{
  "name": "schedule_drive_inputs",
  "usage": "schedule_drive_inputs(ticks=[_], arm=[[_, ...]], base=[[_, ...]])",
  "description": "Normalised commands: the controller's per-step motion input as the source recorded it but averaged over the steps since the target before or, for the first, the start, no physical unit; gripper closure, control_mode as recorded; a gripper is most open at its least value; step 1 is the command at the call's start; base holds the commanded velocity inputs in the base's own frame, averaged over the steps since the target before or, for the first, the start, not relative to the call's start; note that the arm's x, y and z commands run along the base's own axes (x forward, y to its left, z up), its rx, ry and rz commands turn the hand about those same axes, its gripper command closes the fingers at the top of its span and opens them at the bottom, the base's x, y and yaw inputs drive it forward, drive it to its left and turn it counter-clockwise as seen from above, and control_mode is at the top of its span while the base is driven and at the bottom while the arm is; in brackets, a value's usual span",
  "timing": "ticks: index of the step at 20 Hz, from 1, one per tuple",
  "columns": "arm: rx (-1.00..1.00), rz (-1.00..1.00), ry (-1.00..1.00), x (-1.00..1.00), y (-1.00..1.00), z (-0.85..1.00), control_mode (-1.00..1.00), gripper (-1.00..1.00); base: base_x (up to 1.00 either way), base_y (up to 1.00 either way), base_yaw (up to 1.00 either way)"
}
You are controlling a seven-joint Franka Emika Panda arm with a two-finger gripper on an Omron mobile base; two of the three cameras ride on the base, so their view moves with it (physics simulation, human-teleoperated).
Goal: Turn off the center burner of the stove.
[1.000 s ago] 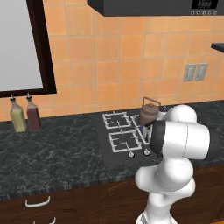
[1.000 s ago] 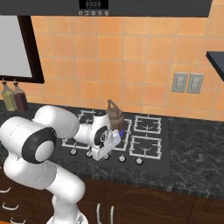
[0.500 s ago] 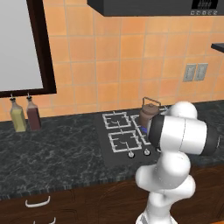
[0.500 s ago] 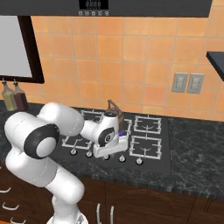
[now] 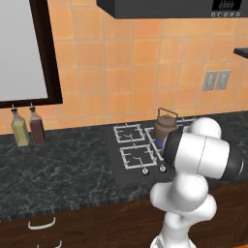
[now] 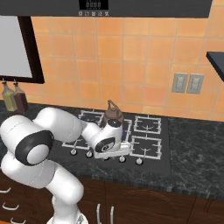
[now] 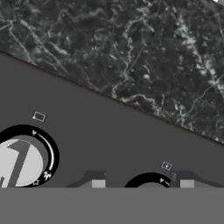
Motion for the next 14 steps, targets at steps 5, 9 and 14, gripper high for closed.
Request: schedule_drive_inputs(ticks=[5, 9, 14], arm=[[-0.01, -0.94, -0.32, 0.16, 0.45, -0.05, -1.0, 1.0], [0.0, -0.89, -0.27, 0.32, 0.53, 0.01, -1.0, 1.0], [0.0, -0.77, -0.12, 0.59, 0.58, 0.04, -1.0, 1.0]], base=[[0.0, 0.0, 0.0], [0.0, 0.0, 0.0], [0.0, 0.0, 0.0]])
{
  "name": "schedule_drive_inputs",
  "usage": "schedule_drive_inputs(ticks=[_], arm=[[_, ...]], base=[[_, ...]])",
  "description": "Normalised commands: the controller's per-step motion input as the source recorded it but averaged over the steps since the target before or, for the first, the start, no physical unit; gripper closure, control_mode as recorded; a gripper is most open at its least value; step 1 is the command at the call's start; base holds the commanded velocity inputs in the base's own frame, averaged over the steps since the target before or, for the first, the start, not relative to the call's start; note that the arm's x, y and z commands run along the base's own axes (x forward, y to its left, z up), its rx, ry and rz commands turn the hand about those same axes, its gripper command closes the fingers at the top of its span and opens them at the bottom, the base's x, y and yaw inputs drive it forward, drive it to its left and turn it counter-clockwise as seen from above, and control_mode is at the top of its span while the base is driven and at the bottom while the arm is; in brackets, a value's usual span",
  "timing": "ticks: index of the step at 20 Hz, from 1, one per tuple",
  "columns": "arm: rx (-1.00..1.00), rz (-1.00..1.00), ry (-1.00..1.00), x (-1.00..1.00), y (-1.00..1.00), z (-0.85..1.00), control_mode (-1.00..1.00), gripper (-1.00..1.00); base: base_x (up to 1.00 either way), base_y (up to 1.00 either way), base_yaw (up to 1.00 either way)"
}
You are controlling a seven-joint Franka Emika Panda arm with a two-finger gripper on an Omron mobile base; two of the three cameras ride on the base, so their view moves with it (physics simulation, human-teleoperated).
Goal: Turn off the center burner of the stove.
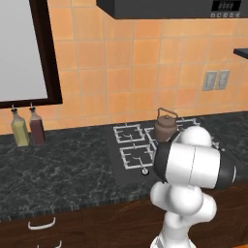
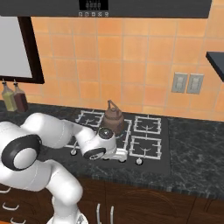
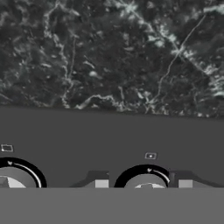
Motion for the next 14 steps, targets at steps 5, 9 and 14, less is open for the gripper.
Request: schedule_drive_inputs(ticks=[5, 9, 14], arm=[[0.03, -0.89, -0.07, 0.29, 0.36, 0.0, -1.0, 1.0], [0.03, -0.98, -0.01, 0.07, 0.13, -0.01, -1.0, 1.0], [0.03, -0.03, 0.01, -0.12, -0.1, 0.0, -1.0, 1.0]], base=[[0.0, 0.0, 0.0], [0.0, 0.0, 0.0], [0.0, 0.0, 0.0]])
